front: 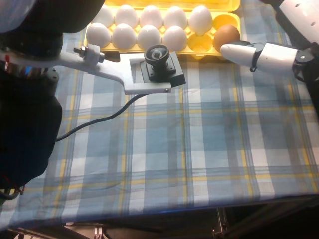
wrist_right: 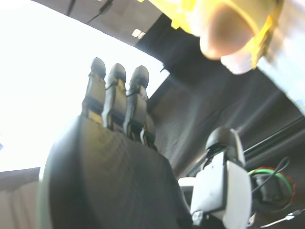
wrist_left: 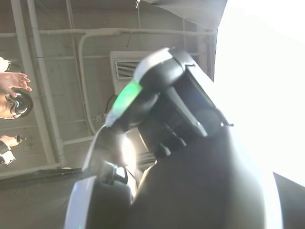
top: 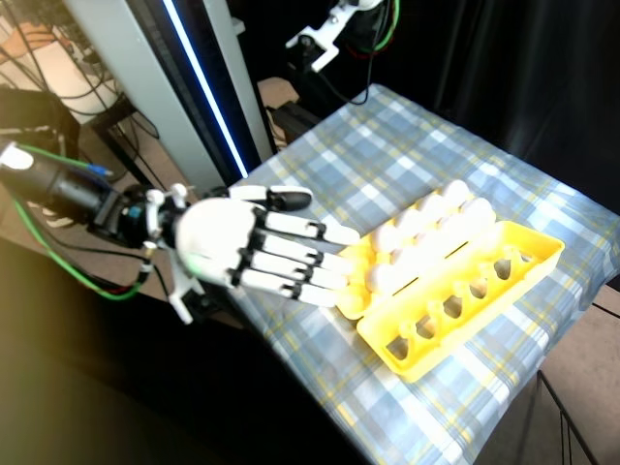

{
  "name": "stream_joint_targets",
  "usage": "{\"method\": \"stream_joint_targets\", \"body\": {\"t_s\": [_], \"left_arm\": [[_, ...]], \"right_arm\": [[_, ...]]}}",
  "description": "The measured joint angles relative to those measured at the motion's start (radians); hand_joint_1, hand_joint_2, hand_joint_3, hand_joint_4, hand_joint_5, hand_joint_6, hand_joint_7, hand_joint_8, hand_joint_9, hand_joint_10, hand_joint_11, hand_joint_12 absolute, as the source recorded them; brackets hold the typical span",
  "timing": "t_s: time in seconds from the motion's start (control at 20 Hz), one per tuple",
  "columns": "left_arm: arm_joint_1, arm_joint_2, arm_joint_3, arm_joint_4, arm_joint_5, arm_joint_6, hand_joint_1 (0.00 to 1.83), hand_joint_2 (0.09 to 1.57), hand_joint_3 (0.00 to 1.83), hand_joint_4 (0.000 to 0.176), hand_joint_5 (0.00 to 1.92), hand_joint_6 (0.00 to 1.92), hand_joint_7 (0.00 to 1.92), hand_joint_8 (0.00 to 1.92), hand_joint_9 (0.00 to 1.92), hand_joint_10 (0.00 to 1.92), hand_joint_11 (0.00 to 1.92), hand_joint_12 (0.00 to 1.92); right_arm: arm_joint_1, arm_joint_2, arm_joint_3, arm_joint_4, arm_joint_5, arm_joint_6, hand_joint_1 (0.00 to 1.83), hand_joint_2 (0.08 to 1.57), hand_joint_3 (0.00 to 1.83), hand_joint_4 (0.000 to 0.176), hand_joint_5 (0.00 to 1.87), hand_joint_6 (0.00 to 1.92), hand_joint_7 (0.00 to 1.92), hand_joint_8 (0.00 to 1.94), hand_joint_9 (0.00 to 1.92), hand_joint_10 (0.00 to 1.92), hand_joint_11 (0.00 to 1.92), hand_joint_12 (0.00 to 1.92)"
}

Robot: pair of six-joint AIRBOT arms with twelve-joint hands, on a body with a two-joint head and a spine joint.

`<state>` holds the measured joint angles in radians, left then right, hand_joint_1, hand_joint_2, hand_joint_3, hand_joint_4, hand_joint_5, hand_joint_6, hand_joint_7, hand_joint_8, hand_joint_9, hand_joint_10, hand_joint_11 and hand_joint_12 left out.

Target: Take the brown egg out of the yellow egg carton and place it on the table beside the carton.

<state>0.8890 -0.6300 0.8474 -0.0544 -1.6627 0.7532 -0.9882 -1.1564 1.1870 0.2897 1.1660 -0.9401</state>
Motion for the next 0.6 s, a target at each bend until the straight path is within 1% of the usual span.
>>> {"method": "stream_joint_targets", "body": {"t_s": [0.05,0.1,0.15,0.25,0.35,0.4,0.45,0.5,0.6], "left_arm": [[0.000,0.000,0.000,0.000,0.001,0.000,0.30,1.39,0.00,0.000,0.90,1.92,1.19,1.92,1.25,1.92,1.00,1.92],[0.000,0.000,0.000,0.000,0.000,0.000,0.26,1.39,0.00,0.000,0.89,1.92,1.19,1.92,1.26,1.92,1.02,1.92],[0.000,0.000,0.000,0.001,0.001,0.000,0.27,1.39,0.00,0.000,0.88,1.92,1.20,1.92,1.28,1.92,1.06,1.92],[0.000,0.000,0.000,0.000,0.000,0.000,0.24,1.40,0.01,0.000,0.87,1.92,1.20,1.92,1.28,1.92,1.03,1.92],[0.000,0.000,0.000,0.001,0.001,0.000,0.26,1.40,0.00,0.000,0.89,1.92,1.20,1.92,1.26,1.92,1.04,1.92],[0.000,0.000,0.000,0.001,0.000,0.000,0.24,1.40,0.00,0.000,0.92,1.92,1.20,1.92,1.26,1.92,1.04,1.92],[0.000,0.000,0.000,0.000,0.000,0.000,0.19,1.42,0.01,0.000,0.92,1.92,1.19,1.92,1.25,1.92,1.03,1.92],[0.000,0.000,0.000,0.001,0.000,0.000,0.25,1.40,0.00,0.000,0.90,1.92,1.19,1.92,1.25,1.92,1.04,1.92],[0.000,0.000,0.000,0.002,0.000,0.000,0.29,1.39,0.00,0.000,0.89,1.92,1.20,1.92,1.26,1.92,1.05,1.92]], "right_arm": [[0.006,-0.008,0.012,0.001,-0.022,-0.001,0.44,1.11,0.01,0.005,0.39,0.01,0.64,0.01,0.44,0.02,0.21,0.07],[0.014,-0.018,0.026,0.002,-0.050,-0.003,0.38,1.16,0.00,0.000,0.46,0.01,0.70,0.01,0.50,0.01,0.26,0.08],[0.018,-0.025,0.036,0.000,-0.068,-0.003,0.34,1.20,0.00,0.000,0.53,0.01,0.73,0.01,0.55,0.01,0.31,0.09],[0.032,-0.042,0.060,-0.012,-0.112,-0.004,0.32,1.25,0.00,0.000,0.61,0.01,0.78,0.01,0.60,0.01,0.35,0.09],[0.049,-0.061,0.089,-0.019,-0.158,-0.006,0.31,1.28,0.01,0.000,0.65,0.01,0.80,0.01,0.60,0.00,0.34,0.08],[0.056,-0.071,0.108,-0.019,-0.178,-0.006,0.29,1.29,0.01,0.000,0.65,0.01,0.80,0.01,0.61,0.01,0.35,0.08],[0.062,-0.078,0.126,-0.022,-0.197,-0.006,0.27,1.29,0.01,0.006,0.65,0.01,0.80,0.00,0.61,0.00,0.35,0.07],[0.065,-0.085,0.139,-0.016,-0.206,-0.006,0.24,1.29,0.00,0.000,0.66,0.01,0.81,0.00,0.62,0.01,0.35,0.06],[0.065,-0.092,0.153,-0.014,-0.230,-0.007,0.25,1.29,0.00,0.000,0.67,0.01,0.81,0.00,0.62,0.00,0.33,0.05]]}}
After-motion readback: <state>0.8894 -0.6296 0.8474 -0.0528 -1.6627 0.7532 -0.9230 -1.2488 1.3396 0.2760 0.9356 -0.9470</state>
